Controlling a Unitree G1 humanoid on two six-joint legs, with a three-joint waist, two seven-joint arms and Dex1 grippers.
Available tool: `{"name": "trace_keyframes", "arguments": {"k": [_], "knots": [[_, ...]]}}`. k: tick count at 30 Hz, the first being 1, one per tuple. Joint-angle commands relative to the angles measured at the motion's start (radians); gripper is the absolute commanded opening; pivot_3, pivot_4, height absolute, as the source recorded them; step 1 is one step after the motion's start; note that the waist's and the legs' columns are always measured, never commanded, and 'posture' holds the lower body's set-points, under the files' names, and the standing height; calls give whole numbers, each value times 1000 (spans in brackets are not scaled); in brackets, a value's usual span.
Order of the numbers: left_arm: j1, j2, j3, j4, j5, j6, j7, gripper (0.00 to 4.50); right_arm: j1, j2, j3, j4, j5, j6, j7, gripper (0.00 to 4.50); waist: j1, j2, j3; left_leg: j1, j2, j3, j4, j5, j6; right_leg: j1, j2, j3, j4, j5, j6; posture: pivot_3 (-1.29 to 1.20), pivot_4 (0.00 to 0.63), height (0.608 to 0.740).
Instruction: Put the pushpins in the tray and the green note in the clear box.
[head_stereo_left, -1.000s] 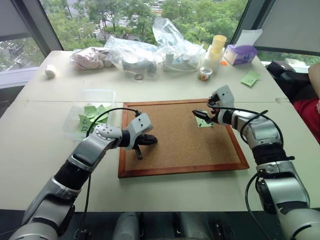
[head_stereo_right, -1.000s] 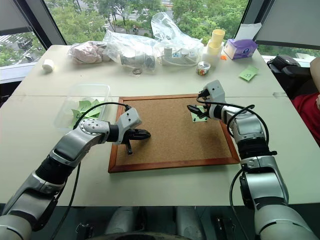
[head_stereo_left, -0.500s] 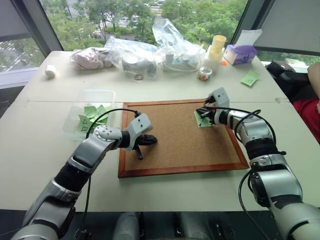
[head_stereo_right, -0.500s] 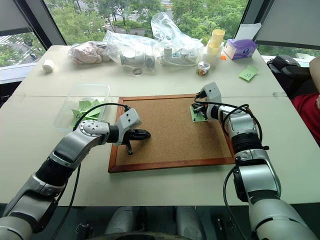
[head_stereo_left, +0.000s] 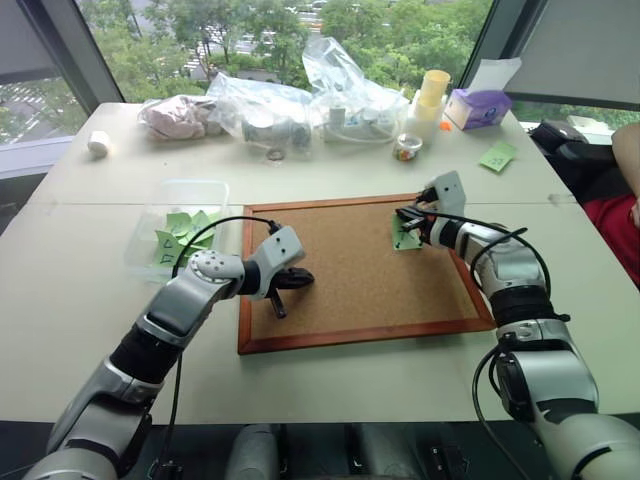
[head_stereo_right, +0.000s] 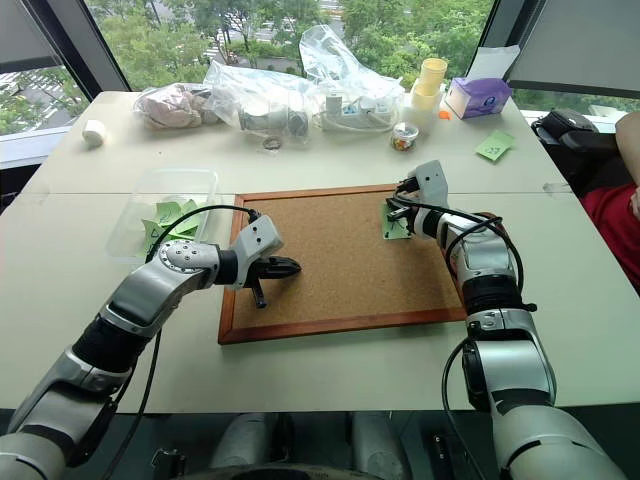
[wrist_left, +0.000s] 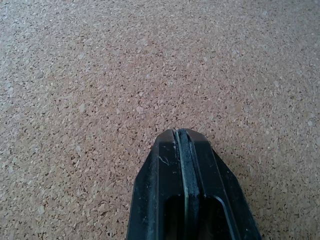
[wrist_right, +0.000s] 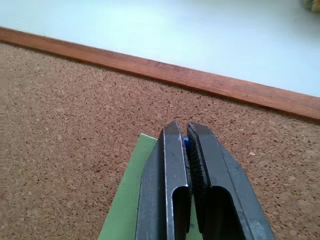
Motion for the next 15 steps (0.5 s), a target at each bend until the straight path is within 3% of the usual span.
{"name": "trace_keyframes", "arguments": {"k": [1,15], "knots": [[30,4,-21,34,29,17,-7,0,-17,-7,-67,-60,17,-41,-52,45,-1,0,0,0,0,0,0,0,0,0,0,0,0,0,0,0,150,738],[22,-15,-27,55,41,2,-23,0,-5,21,-97,-63,56,-36,-76,45,0,0,0,0,0,0,0,0,0,0,0,0,0,0,0,0,150,738]]}}
